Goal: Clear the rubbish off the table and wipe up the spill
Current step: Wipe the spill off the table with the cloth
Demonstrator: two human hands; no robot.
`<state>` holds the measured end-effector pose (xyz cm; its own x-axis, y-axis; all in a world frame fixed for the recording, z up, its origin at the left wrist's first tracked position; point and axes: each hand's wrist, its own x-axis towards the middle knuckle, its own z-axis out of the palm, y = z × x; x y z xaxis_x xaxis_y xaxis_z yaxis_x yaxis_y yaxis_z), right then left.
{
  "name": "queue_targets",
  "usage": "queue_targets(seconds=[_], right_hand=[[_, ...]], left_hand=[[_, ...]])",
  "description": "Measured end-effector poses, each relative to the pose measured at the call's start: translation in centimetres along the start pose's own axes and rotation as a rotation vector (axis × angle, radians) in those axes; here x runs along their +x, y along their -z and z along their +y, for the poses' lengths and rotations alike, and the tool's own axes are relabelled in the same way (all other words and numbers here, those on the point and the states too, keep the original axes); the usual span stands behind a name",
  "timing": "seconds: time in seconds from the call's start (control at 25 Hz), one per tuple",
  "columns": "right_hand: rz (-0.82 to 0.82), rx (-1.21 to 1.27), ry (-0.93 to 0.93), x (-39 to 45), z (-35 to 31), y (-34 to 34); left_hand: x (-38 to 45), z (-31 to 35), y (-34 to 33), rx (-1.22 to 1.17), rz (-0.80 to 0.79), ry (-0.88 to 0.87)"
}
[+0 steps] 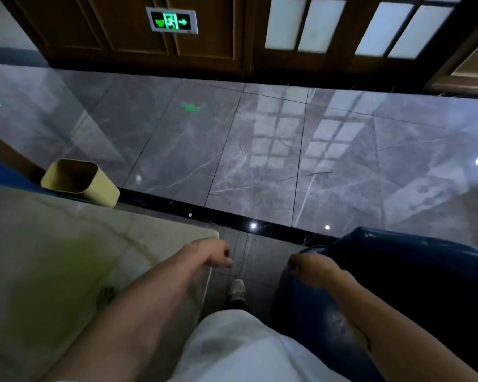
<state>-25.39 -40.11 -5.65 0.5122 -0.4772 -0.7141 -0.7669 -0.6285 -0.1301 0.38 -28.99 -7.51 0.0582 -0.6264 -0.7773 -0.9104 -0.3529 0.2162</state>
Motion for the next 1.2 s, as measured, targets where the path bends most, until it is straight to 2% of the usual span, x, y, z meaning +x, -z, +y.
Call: queue_targets(seconds=[0.28,0.56,0.88,1.2], right_hand=[[-0.026,-0.033,-0.035,5.7,0.4,6.9],[-0.006,-0.052,-0.027,11.3,0.8,13.3],[-0.045,-0.114,0.065,22.0,4.0,21.3],[-0.101,-0.306,0.269,31.4,3.0,30.4]], left_hand=[[5.4,-4.1,5.7,-0.161,0.021,0.040],[9.7,-4.8,10.9,-0.219,0.069,0.030],[14.5,-7.1,16.5,-0.351,0.114,0.167],[15.4,-8.3,22.1,-0.660,0.185,0.343]])
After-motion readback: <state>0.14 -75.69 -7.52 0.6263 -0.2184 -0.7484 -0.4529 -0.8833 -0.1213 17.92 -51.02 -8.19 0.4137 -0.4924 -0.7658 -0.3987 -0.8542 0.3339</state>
